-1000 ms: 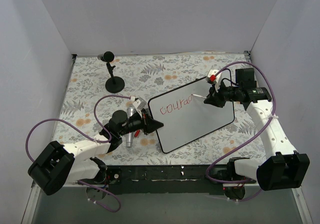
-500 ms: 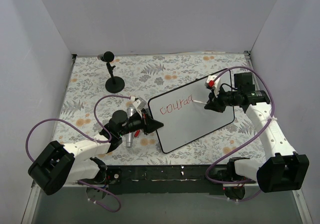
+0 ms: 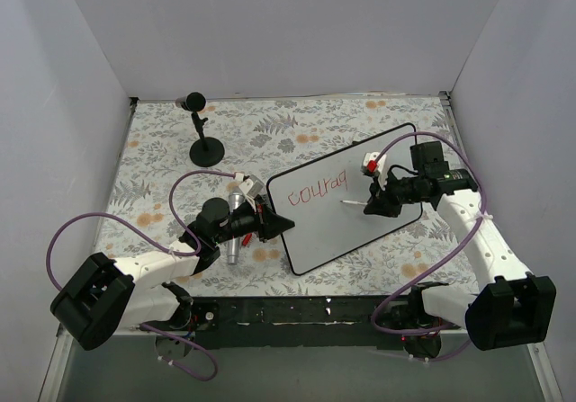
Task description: Write a sentence on the whiteboard
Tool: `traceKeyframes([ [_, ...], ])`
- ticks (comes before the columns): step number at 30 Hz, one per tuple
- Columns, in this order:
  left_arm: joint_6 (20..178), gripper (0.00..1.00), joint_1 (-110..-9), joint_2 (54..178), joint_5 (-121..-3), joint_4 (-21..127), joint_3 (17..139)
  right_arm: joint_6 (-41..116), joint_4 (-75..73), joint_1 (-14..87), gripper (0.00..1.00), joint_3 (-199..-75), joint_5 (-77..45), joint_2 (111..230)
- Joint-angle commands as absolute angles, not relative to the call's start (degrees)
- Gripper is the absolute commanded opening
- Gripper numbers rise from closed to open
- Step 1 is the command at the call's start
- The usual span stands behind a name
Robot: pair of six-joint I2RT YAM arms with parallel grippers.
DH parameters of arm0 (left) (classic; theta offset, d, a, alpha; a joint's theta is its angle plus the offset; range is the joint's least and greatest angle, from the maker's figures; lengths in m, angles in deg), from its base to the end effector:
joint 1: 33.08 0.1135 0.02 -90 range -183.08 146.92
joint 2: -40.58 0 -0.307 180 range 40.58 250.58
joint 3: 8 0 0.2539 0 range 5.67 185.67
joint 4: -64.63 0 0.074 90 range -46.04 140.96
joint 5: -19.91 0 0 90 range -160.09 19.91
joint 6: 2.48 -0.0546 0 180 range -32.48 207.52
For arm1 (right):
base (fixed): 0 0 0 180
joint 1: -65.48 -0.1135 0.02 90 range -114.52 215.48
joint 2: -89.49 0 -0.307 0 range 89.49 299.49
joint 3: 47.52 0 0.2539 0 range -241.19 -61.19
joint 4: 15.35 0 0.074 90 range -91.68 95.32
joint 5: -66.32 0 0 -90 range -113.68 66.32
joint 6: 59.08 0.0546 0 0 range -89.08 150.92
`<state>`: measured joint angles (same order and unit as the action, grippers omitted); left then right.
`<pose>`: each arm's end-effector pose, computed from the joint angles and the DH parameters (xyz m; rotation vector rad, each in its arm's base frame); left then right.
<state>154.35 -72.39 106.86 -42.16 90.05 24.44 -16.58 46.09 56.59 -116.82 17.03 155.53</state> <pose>0.1605 -0.1644 0.2353 -0.0593 2.0613 -1.6920 0.2016 0.0676 0.3104 -1.3192 1.9388 0.5968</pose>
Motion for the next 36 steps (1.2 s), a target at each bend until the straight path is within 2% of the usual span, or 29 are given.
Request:
traceKeyframes([
  [1, 151.3, 0.0, -72.8, 106.8, -42.0, 89.0, 25.4, -12.8, 42.8, 52.7, 0.01, -120.5, 19.7, 156.6],
  [8, 151.0, 0.0, -72.8, 106.1, -42.3, 88.5, 25.3, -12.7, 43.8, 53.7, 0.01, -127.7, 21.3, 156.3],
  [19, 150.9, 0.0, -72.8, 106.6, -42.0, 89.0, 25.2, -14.4, 44.0, 57.6, 0.01, -119.6, 17.9, 152.2],
  [36, 150.9, 0.0, -72.8, 106.6, -42.0, 89.0, 25.0, -12.5, 41.0, 58.4, 0.01, -119.2, 15.3, 154.4],
])
